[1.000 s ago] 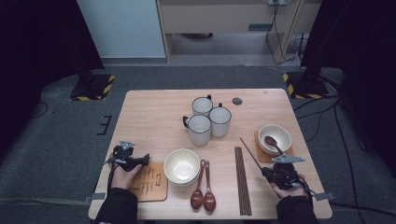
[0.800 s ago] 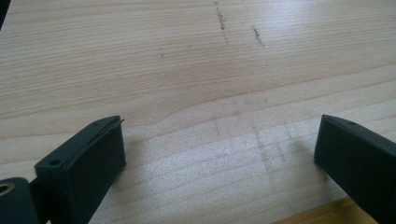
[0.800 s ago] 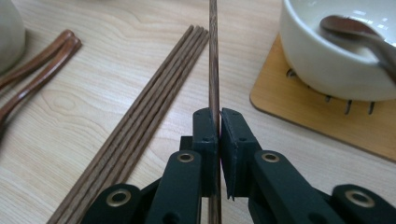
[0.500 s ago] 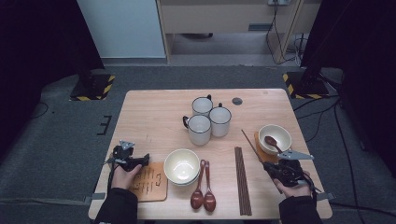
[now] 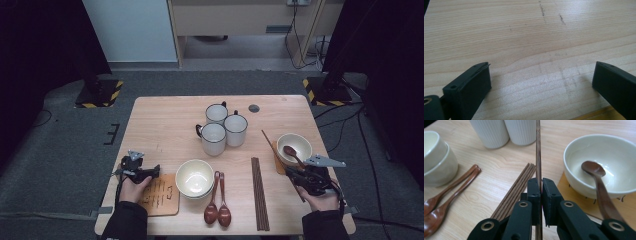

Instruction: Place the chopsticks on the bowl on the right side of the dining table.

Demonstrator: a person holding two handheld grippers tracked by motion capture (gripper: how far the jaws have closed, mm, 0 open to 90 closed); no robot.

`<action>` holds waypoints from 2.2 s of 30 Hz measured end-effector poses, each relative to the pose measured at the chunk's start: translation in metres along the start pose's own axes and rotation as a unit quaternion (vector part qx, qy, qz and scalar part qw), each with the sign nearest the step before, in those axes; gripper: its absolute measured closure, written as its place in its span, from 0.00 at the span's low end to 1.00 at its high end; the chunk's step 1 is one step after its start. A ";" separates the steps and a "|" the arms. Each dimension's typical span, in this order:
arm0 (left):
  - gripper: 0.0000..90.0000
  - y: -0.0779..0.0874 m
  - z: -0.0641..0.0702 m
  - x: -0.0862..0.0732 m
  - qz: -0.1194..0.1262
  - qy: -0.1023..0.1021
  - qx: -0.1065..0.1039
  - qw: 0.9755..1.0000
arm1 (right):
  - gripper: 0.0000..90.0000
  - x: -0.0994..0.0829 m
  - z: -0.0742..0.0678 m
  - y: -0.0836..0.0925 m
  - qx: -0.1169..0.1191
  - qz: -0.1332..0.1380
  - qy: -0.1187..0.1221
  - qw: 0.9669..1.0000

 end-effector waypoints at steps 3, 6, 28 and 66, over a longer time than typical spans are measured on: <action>0.01 0.000 0.000 0.000 0.000 0.000 0.000 1.000 | 0.94 0.004 0.000 0.003 0.002 0.007 0.000 1.000; 0.01 0.000 0.000 0.000 0.000 0.000 0.000 1.000 | 0.94 0.008 0.001 0.006 0.001 0.012 0.000 1.000; 0.01 0.000 0.000 0.000 0.000 0.000 0.000 1.000 | 0.94 0.030 0.017 0.030 -0.002 0.044 -0.012 0.999; 0.01 0.000 0.000 0.000 0.000 0.000 0.000 1.000 | 0.94 0.046 0.078 0.027 -0.011 0.030 -0.024 0.999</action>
Point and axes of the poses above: each handheld gripper's, and its own axes: y roughly backward along the jaws, x roughly out of its top, z roughly to its right, the point moved 5 cm from there along -y, roughly forward along the jaws, and after that the axes turned 5 degrees about -z, right-handed, at the moved point
